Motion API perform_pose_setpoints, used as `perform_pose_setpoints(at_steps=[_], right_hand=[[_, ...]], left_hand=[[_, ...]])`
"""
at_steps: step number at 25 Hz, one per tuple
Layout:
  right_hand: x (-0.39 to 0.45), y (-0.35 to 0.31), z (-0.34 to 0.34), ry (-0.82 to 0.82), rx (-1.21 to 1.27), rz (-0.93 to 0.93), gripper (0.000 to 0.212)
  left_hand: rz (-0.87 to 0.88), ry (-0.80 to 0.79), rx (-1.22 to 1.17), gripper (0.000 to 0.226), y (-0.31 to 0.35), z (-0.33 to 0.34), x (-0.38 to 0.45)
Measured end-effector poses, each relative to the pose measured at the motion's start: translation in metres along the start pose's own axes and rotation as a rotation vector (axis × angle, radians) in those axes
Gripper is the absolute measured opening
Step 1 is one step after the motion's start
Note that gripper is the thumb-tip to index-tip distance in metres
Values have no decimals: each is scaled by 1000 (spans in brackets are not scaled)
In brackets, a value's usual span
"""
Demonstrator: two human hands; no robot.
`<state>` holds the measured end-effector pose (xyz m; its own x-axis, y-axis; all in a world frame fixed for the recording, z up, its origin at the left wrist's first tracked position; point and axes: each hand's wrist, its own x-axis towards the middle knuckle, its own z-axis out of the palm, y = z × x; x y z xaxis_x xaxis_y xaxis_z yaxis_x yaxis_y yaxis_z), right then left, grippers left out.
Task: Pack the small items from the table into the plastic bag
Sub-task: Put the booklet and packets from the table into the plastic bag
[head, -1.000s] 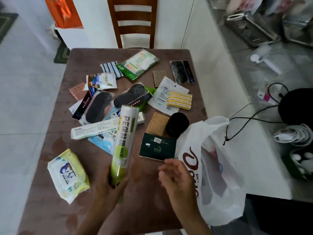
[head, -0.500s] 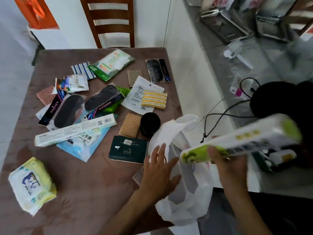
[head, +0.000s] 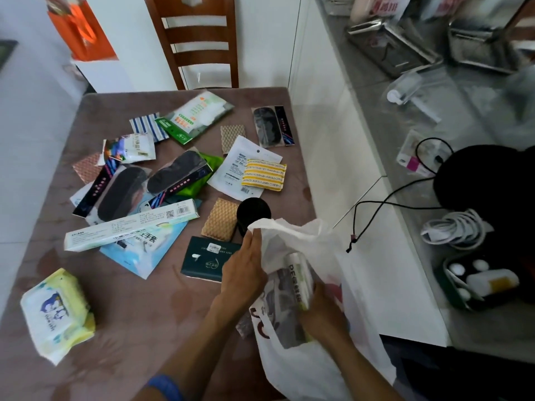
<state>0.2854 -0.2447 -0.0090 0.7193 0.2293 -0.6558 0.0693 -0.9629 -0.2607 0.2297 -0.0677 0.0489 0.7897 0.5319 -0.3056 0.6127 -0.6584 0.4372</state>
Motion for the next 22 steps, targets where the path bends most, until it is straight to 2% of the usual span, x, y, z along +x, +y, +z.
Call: perform_pose_setpoints(at_steps=[5, 9, 13, 15, 17, 18, 20, 22], right_hand=[[-7, -23, -4, 108, -1, 1, 51], [-17, -54, -26, 80, -113, -162, 51], [-44, -89, -48, 33, -132, -278, 38], [-58, -101, -64, 32, -64, -345, 27], [-75, -111, -87, 39, 8, -410, 24], [-83, -117, -96, 50, 43, -451, 22], [-99, -135, -105, 96, 140, -520, 17], [-106, -156, -101, 120, 244, -580, 11]], left_hand=[[6, 24, -42, 91, -11, -9, -19], [-11, 59, -156, 82, -13, -29, -34], [50, 43, -168, 63, -23, -39, -41], [132, 51, -274, 53, -36, -48, -45], [148, 158, -368, 41, -60, -62, -49], [95, 245, -384, 36, -81, -69, -47], [-126, 362, -322, 32, -127, -83, -30], [-300, 321, -112, 46, -175, -98, 2]])
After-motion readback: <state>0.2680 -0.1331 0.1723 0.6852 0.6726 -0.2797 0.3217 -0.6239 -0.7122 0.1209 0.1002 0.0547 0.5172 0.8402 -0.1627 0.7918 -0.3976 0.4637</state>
